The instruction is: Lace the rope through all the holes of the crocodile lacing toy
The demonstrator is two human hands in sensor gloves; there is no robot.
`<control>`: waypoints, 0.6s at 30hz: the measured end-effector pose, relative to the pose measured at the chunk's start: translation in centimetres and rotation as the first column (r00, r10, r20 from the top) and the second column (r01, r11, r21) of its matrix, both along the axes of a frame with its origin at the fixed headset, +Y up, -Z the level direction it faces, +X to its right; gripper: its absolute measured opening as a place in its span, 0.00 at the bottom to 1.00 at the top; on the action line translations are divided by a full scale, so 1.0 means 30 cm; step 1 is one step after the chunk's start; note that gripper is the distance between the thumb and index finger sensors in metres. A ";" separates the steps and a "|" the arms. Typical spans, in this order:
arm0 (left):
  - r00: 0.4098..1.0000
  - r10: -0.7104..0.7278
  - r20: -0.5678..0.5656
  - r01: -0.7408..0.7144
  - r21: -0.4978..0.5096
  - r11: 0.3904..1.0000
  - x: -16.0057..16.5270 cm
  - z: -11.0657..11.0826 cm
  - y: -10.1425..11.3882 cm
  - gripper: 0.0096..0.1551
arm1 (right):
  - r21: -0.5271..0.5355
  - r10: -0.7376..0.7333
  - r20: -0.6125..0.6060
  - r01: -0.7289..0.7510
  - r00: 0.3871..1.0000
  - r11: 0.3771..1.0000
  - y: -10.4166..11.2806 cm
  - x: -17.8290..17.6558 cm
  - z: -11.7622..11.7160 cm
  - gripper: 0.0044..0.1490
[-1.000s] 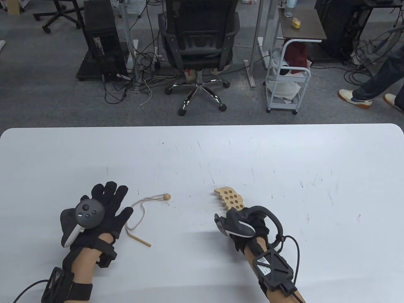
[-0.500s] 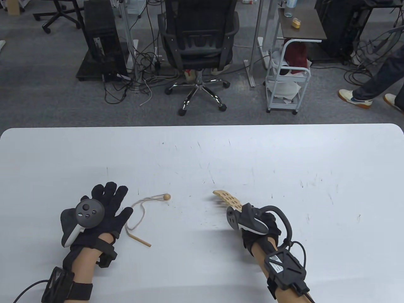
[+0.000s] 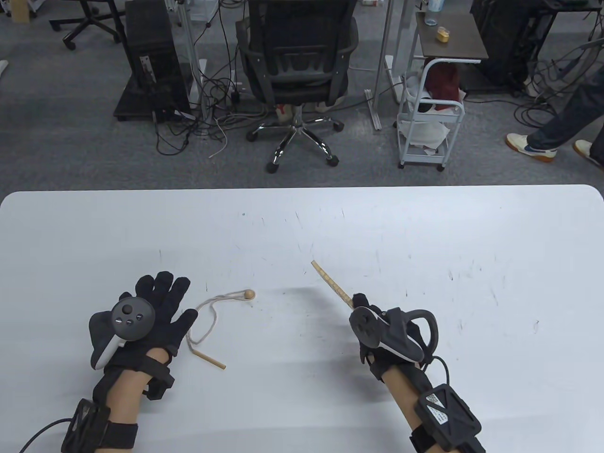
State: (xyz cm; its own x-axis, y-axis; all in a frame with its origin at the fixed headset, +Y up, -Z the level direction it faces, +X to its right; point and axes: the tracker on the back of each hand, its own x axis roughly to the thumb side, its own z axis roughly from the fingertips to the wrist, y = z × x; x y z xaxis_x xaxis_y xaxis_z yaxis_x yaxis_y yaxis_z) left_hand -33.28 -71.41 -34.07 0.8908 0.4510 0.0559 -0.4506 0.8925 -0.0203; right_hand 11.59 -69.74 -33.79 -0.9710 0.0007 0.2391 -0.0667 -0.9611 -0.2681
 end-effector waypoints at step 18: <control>1.000 0.001 -0.011 -0.001 -0.011 1.000 -0.002 0.002 0.000 0.44 | 0.026 -0.536 -0.090 0.540 0.839 0.841 0.037 0.048 0.105 0.29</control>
State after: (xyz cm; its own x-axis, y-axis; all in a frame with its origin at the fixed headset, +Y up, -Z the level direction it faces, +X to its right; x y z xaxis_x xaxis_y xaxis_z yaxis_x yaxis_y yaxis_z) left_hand -33.34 -71.40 -34.00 0.8908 0.4526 0.0410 -0.4519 0.8917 -0.0248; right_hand 13.03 -68.62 -30.64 -0.7997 0.5046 0.3253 -0.5918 -0.7537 -0.2859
